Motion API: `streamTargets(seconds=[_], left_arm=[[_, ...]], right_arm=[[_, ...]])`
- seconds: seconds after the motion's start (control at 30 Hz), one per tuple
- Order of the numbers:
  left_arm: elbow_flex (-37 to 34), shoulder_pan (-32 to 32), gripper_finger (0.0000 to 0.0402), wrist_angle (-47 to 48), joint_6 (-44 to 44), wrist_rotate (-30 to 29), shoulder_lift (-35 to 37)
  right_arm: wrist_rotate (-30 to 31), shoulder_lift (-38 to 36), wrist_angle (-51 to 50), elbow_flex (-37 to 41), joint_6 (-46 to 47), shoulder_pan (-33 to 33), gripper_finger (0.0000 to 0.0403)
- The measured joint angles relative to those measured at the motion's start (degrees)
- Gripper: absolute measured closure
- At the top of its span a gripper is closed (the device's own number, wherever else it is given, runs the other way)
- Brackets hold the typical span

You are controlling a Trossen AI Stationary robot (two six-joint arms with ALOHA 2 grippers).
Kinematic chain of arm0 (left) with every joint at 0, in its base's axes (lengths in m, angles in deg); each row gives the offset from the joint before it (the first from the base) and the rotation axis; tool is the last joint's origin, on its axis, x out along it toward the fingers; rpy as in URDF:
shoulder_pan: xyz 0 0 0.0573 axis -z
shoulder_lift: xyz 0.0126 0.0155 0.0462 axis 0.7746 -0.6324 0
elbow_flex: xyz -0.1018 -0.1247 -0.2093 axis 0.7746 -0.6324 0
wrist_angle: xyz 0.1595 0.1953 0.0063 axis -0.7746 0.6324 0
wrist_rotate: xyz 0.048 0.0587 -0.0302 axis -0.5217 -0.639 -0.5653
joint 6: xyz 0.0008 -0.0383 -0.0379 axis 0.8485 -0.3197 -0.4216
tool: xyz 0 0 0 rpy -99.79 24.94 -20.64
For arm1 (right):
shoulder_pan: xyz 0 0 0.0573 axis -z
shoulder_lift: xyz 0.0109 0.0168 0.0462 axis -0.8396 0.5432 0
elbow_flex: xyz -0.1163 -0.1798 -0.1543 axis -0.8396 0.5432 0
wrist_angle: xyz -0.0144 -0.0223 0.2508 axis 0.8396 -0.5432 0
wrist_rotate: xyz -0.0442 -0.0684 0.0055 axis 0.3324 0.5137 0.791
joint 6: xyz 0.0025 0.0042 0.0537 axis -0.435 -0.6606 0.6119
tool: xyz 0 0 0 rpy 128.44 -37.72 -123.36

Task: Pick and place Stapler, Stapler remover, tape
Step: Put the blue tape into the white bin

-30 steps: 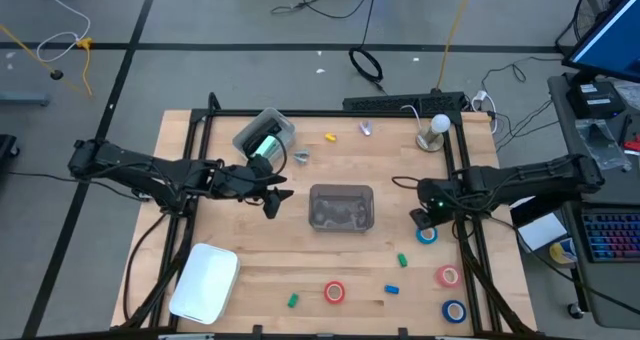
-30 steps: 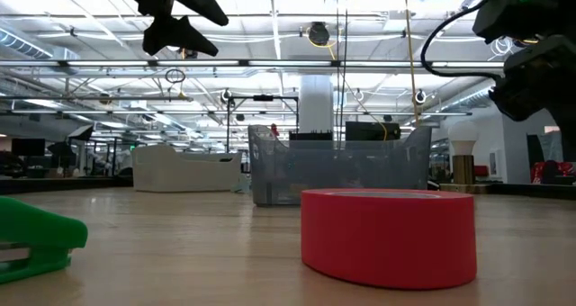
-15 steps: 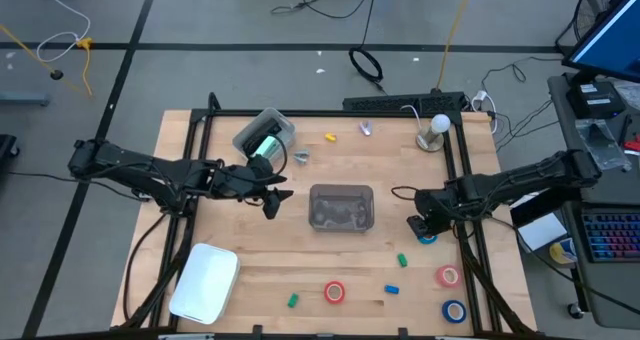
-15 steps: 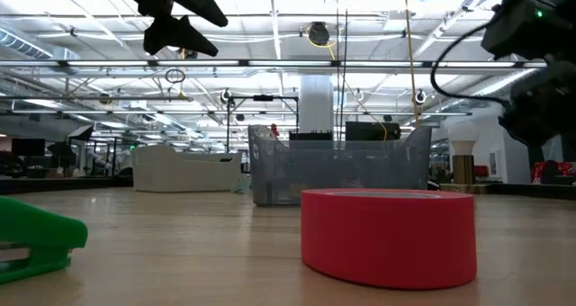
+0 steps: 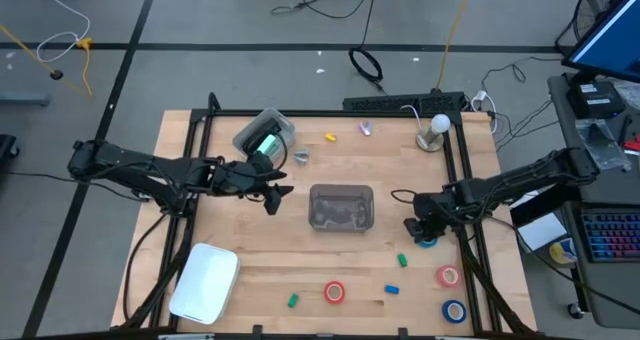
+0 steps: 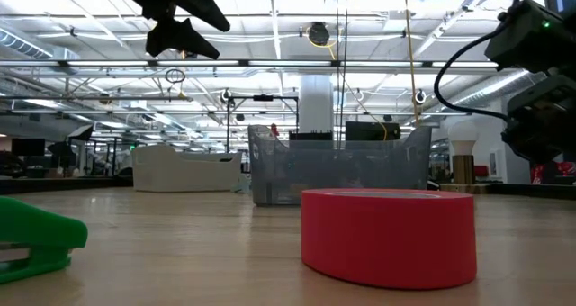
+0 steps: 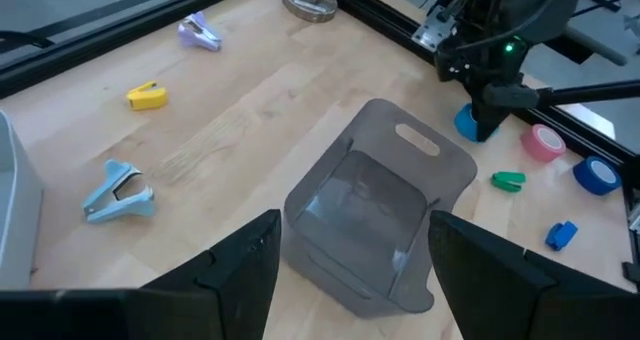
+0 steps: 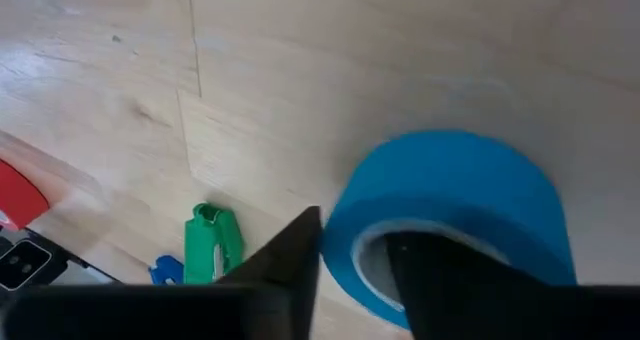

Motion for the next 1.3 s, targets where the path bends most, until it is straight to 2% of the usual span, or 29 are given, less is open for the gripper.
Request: streamTargets(seconds=[0.13, 0.3, 0.5, 0.73, 0.93, 1.07, 1.3], left_arm=[[0.00, 0.00, 0.0149, -0.71, -0.16, -0.17, 0.00], [0.00, 0.00, 0.0149, -5.57, 0.14, -0.22, 0.00], [0.00, 0.00, 0.0149, -12.10, 0.23, -0.22, 0.00], [0.02, 0.00, 0.0149, -18.80, -0.15, -0.24, -0.83], [0.04, 0.11, 0.0149, -26.93, -1.15, -0.17, -4.93], [0.04, 0.11, 0.0149, -34.94, -1.28, -0.16, -9.43], [0.32, 0.11, 0.0149, -45.34, -1.30, 0.08, -16.82]], right_arm=[[0.36, -0.55, 3.83, -0.03, -1.02, 0.00, 0.0364], [0.99, -2.56, 13.31, 0.18, -1.44, 0.00, 0.0368], [0.23, -6.00, 38.02, 0.18, -1.41, 0.65, 0.0368], [8.93, -6.98, 68.25, 0.02, -7.49, 3.13, 0.0368], [12.94, -6.54, 75.49, 0.01, -12.99, 4.90, 0.0368], [12.96, -4.63, 79.00, 0.01, -14.84, 5.21, 0.0368], [9.63, 0.25, 93.08, -0.37, -19.68, 5.05, 0.0368]])
